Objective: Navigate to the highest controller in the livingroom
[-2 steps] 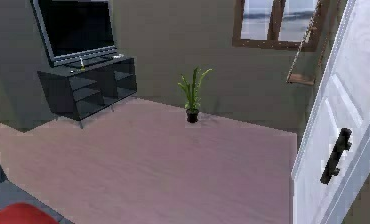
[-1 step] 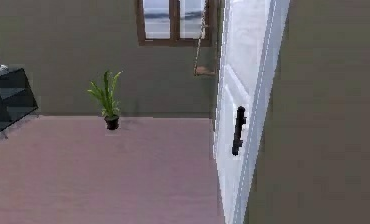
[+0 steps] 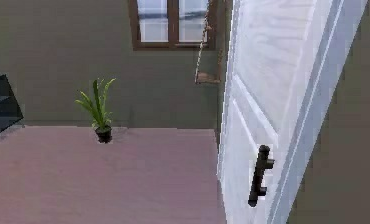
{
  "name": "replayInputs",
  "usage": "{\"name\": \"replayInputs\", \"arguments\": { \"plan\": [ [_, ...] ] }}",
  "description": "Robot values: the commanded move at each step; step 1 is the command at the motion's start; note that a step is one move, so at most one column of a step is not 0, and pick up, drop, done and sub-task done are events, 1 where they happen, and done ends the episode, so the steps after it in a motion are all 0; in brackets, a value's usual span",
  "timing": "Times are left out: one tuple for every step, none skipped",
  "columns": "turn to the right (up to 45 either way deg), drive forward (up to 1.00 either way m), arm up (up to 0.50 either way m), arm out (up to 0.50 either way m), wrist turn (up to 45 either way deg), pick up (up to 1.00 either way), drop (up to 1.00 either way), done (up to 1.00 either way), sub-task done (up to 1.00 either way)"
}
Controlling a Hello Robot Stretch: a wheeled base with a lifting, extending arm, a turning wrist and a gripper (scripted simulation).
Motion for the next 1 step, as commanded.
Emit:
{"name": "replayInputs", "arguments": {
  "plan": [
    [-39.0, 0.0, 0.0, 0.0, 0.0, 0.0, 0.0, 0.0, 0.0]
  ]
}}
